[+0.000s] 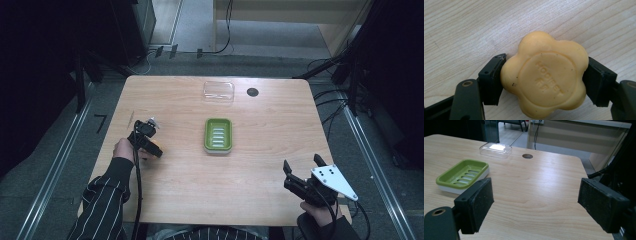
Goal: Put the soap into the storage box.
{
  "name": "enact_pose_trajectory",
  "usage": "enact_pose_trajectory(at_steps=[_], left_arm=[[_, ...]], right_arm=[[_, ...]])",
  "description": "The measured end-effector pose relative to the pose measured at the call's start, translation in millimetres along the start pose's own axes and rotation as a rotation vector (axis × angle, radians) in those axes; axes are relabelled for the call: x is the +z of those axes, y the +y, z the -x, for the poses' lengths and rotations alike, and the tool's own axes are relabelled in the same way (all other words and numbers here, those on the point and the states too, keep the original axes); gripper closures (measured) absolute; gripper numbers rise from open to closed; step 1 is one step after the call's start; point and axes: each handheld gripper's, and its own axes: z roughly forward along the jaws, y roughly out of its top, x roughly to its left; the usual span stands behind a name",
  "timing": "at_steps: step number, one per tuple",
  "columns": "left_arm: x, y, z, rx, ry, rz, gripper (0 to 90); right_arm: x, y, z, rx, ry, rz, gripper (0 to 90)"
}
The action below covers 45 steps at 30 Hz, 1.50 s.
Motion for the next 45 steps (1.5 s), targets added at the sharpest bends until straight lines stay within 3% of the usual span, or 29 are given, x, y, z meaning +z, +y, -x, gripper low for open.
enact_pose_trajectory(at_steps=[12,19,25,35,45], left_arm=[[-4.6,-3.4,-5.5,-0.020,0.001,0.048,27.9],[-9.9,0.5,4.5,0.016,-0.009,0.075,27.9],[-10.0,4.8,12.3,0.045,-0.014,0.070,27.9],[-12.6,9.5,17.1,0.050,-0.029,0.095,27.9],[-7.7,27.1,27.3,0.094,-0.034,0.099,27.9]], right_arm=[[0.2,0.1,-0.2,0.002,0.001,-0.001,13.7],[0.1,0.1,-0.2,0.001,0.001,0.000,13.7],[0.2,0.1,-0.1,0.001,0.001,-0.001,13.7],[0.4,0.1,-0.5,0.001,0.001,-0.004,13.7],[0.5,0.0,-0.3,0.002,0.002,-0.003,13.7]])
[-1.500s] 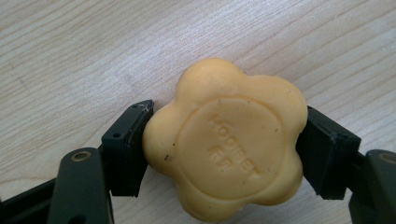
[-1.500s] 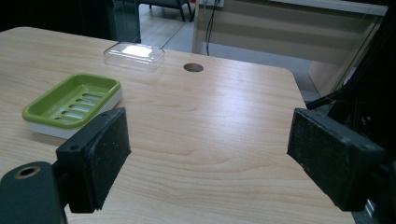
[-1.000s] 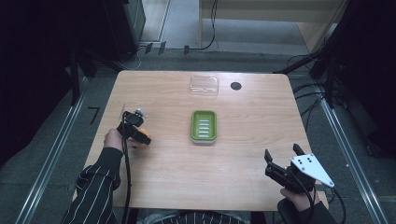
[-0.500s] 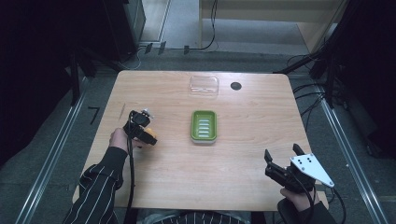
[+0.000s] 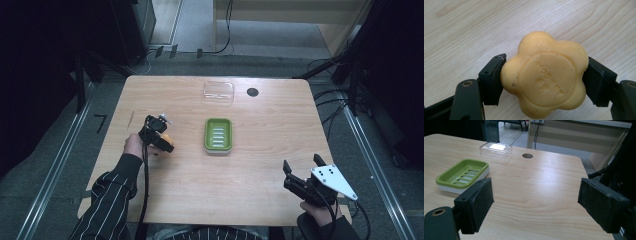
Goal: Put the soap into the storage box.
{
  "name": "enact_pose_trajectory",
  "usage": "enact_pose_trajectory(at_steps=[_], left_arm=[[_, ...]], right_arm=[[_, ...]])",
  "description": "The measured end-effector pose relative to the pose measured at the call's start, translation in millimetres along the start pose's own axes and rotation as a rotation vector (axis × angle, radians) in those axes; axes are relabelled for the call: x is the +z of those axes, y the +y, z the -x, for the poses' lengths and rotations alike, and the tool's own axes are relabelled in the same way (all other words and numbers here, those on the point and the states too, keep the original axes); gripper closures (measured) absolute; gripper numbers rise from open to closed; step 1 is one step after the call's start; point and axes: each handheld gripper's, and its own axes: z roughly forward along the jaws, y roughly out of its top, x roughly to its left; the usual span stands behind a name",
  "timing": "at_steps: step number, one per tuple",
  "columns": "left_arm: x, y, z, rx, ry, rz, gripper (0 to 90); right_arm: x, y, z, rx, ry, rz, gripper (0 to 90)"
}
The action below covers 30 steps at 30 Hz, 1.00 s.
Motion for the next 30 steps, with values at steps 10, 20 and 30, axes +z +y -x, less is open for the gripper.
enact_pose_trajectory(at_steps=[10,20,30], left_arm=[[3.4,11.5,6.8,0.025,-0.010,0.001,27.8],[2.8,16.4,9.2,0.048,-0.016,0.008,27.9],[-0.2,27.9,13.7,0.058,-0.021,0.050,27.9]], right_arm=[[0.0,-0.1,-0.1,0.002,-0.001,-0.002,13.7],[0.1,-0.2,0.3,0.002,0.001,0.000,13.7],[0.2,-0.1,0.1,0.003,0.000,-0.001,13.7]])
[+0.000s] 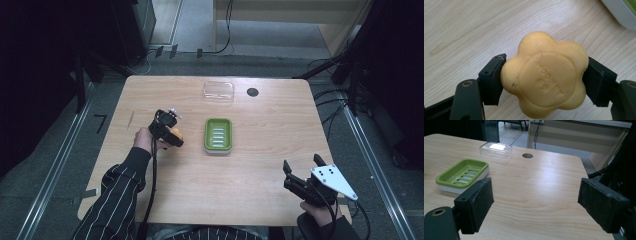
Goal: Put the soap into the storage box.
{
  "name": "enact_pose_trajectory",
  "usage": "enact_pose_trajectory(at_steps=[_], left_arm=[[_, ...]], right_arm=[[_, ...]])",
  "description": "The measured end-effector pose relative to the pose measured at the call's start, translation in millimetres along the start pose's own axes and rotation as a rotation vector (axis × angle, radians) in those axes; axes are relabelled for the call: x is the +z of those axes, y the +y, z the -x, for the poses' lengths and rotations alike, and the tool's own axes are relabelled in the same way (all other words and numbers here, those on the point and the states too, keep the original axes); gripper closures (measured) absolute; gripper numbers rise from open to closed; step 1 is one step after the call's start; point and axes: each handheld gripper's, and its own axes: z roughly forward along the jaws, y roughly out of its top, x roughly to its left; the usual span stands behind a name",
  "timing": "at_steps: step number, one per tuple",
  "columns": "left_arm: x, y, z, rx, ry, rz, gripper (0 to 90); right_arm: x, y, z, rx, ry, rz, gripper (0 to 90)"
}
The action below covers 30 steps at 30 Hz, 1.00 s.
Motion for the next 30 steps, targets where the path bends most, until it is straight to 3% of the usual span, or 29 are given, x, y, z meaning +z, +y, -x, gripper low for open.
enact_pose_trajectory(at_steps=[6,20,30], left_arm=[[0.7,7.3,3.7,0.015,0.000,0.008,27.9],[-4.0,30.3,10.7,0.043,-0.025,0.086,27.8],[-9.3,34.0,11.7,0.052,-0.034,0.117,27.8]], right_arm=[[0.0,-0.2,0.4,-0.001,0.000,0.001,13.7],[4.0,-1.2,3.4,0.002,-0.005,-0.008,13.7],[2.8,-1.1,2.5,-0.002,-0.006,-0.010,13.7]])
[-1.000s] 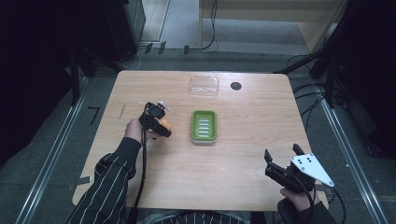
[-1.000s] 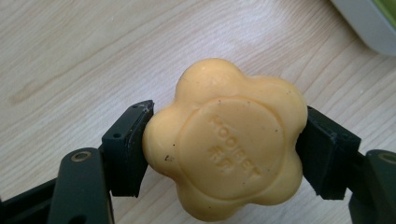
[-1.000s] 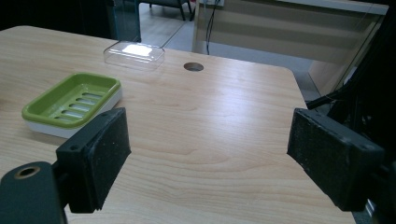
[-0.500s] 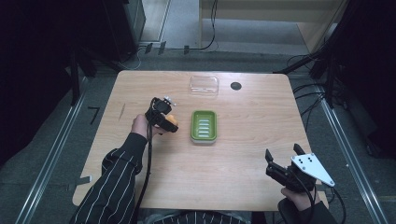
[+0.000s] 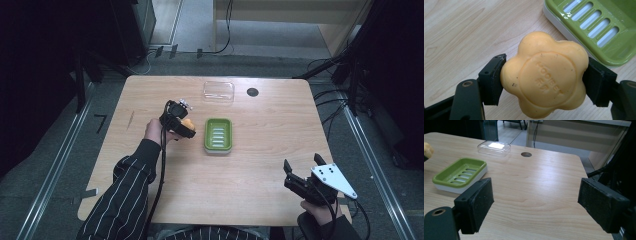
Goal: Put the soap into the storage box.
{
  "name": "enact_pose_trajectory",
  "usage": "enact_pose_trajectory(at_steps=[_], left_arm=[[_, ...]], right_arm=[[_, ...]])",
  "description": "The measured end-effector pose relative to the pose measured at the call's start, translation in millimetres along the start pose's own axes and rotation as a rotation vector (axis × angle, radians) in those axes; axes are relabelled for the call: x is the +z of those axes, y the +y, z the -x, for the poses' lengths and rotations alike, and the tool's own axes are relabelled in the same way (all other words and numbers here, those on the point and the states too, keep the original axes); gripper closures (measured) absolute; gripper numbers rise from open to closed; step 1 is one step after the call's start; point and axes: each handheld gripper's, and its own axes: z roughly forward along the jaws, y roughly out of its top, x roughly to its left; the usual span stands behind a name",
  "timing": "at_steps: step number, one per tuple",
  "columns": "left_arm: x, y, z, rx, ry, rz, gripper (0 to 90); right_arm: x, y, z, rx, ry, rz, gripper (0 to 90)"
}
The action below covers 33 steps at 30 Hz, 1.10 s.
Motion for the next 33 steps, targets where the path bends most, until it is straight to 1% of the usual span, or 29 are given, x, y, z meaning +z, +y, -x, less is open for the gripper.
enact_pose_trajectory(at_steps=[7,10,13,17,19,20,22,23,25,26,28,33], left_arm=[[-1.7,5.8,3.2,0.006,-0.002,0.014,27.8],[-0.9,8.7,6.3,0.013,-0.009,0.017,27.8],[-0.1,10.0,9.7,0.021,-0.010,0.023,27.8],[-2.3,10.2,9.6,0.024,-0.011,0.033,27.9],[-2.5,10.4,9.4,0.025,-0.011,0.033,27.8],[-3.3,11.0,9.7,0.023,-0.005,0.041,27.8],[-3.8,12.2,9.7,0.022,-0.005,0.041,27.8],[-4.3,13.4,9.8,0.023,-0.004,0.049,27.9],[-4.6,16.4,11.4,0.031,-0.011,0.048,27.8],[-4.0,18.8,13.9,0.035,-0.010,0.059,27.8],[-4.1,21.0,15.9,0.042,-0.013,0.060,27.8],[-4.8,23.7,18.1,0.048,-0.017,0.076,27.8]], right_arm=[[-2.0,-0.6,1.5,0.005,-0.003,0.005,13.7],[-4.0,-0.4,0.2,-0.004,-0.003,0.009,13.7],[-4.6,-0.3,0.5,0.003,-0.003,0.010,13.7],[-3.8,0.0,-1.1,-0.005,0.000,0.006,13.7],[-3.7,0.0,-1.1,-0.005,0.001,0.006,13.7],[-3.8,0.0,-0.8,-0.004,0.001,0.005,13.7],[-4.1,0.0,-0.4,-0.002,0.001,0.008,13.7],[-3.9,0.0,-0.7,-0.002,0.001,0.008,13.7],[-3.8,0.0,-1.0,-0.003,0.002,0.005,13.7],[-4.0,0.0,-1.0,-0.004,0.002,0.007,13.7],[-4.1,-0.1,-0.4,-0.004,0.001,0.006,13.7],[-5.0,0.3,-1.4,-0.003,0.000,0.007,13.7]])
